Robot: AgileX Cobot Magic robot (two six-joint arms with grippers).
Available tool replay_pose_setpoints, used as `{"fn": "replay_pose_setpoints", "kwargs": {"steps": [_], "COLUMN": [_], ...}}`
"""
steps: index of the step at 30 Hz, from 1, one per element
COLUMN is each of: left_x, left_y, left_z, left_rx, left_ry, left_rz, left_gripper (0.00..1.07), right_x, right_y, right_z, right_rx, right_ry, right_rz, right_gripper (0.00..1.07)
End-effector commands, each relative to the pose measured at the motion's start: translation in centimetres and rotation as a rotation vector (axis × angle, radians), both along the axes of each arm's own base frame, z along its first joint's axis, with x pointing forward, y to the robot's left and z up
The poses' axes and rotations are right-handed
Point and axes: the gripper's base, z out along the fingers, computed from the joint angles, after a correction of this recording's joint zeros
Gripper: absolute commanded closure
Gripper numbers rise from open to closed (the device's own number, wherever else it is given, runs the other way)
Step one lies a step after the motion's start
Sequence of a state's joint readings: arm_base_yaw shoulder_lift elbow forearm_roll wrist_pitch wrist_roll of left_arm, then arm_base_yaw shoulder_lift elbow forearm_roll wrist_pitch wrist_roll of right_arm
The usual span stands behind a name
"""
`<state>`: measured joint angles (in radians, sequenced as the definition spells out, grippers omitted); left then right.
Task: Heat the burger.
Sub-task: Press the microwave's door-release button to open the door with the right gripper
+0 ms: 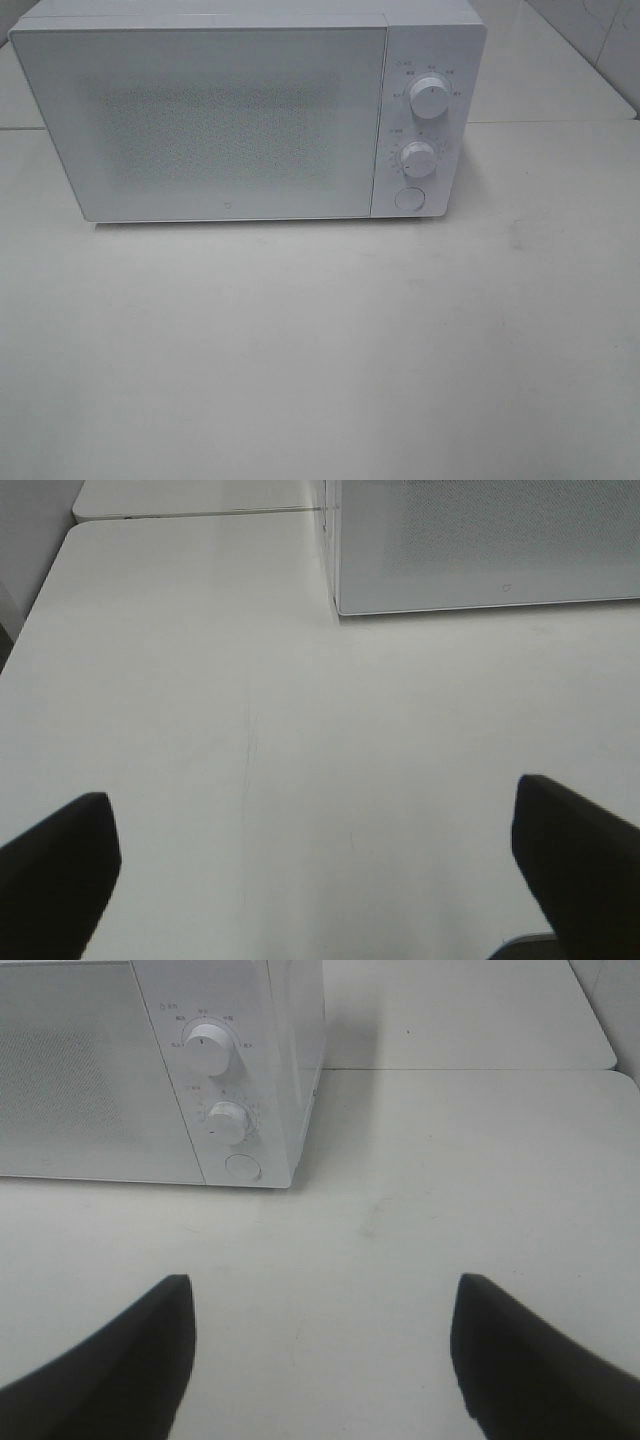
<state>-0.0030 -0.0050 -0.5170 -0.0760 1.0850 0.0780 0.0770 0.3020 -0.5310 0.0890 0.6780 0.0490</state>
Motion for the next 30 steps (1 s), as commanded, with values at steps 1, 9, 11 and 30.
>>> {"fn": "replay_pose_setpoints", "kwargs": {"steps": [1,9,11,30], "left_x": [0.0,0.0,0.0,0.0], "left_y": [0.0,0.0,0.0,0.0], "left_z": [0.1,0.1,0.1,0.1], "left_rx": [-0.008,-0.008,-0.008,-0.008], "left_ry": [-0.019,-0.019,-0.019,-0.019], "left_rz": [0.004,0.004,0.004,0.004], "left_gripper": [0.06,0.07,0.07,0.07], "right_x": [1.2,5.8,6.7,14.1], "right_y": [0.1,0.2,0.3,0.5], "right_z": [0.5,0.0,-0.2,-3.1], "right_rx": [-0.006,-0.006,-0.007,-0.03], "right_ry": [-0.02,0.012,0.026,0.03], "right_rz": [-0.003,-0.02,-0.023,-0.05], "right_gripper": [0.36,0.36,0.36,0.36]}}
